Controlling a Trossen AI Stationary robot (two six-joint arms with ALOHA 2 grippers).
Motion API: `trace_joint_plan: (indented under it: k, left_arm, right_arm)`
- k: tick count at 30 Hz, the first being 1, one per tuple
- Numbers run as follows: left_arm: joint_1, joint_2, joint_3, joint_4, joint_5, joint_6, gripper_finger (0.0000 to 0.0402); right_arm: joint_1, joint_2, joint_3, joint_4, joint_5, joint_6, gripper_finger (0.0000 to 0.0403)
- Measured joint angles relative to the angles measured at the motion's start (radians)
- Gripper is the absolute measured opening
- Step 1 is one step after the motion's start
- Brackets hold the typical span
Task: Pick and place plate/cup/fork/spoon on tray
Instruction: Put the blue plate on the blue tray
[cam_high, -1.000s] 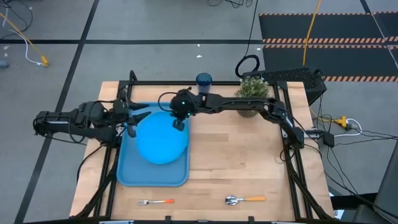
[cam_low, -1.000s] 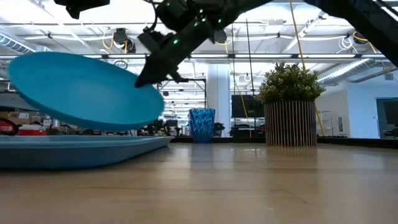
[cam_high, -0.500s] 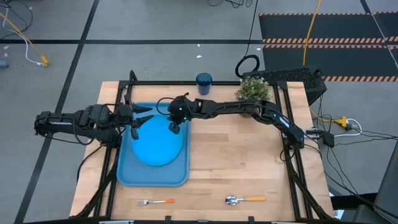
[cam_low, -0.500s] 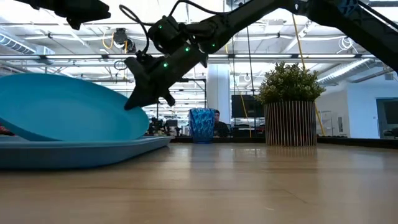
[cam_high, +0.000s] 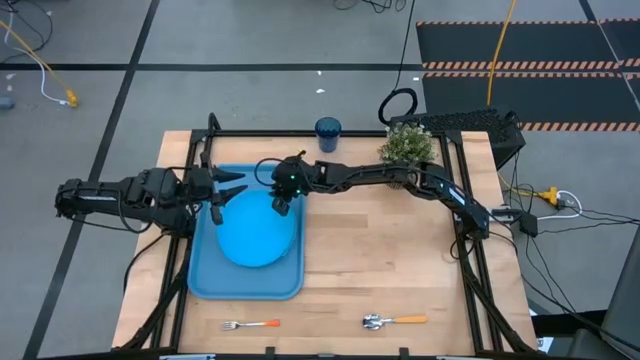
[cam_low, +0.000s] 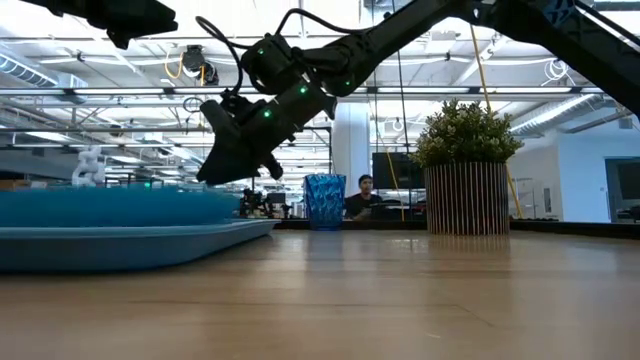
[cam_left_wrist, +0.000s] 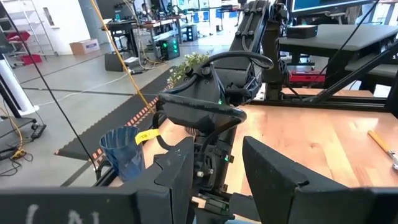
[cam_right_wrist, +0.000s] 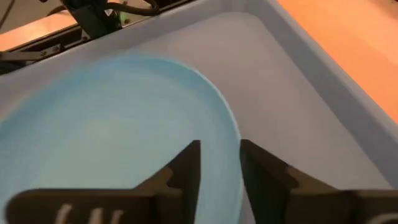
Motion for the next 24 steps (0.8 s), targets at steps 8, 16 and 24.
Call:
trace_joint_plan:
  k: [8,16,24]
  left_arm:
    - [0.000,0.000,0.000,-0.012,0.000,-0.010,0.0143]
    - [0.000,0.000,0.000,-0.078,0.000,-0.044,0.0143]
    - [0.000,0.000,0.000,-0.074,0.000,-0.052,0.0143]
  right_arm:
    - [0.000,0.000,0.000,-0.071,-0.002,-0.040,0.0169]
    - [0.024,-0.060,0.000,-0.418,0.003,-0.259,0.0172]
    - [0.111,-0.128,0.000,-0.511,0.155,-0.462,0.0167]
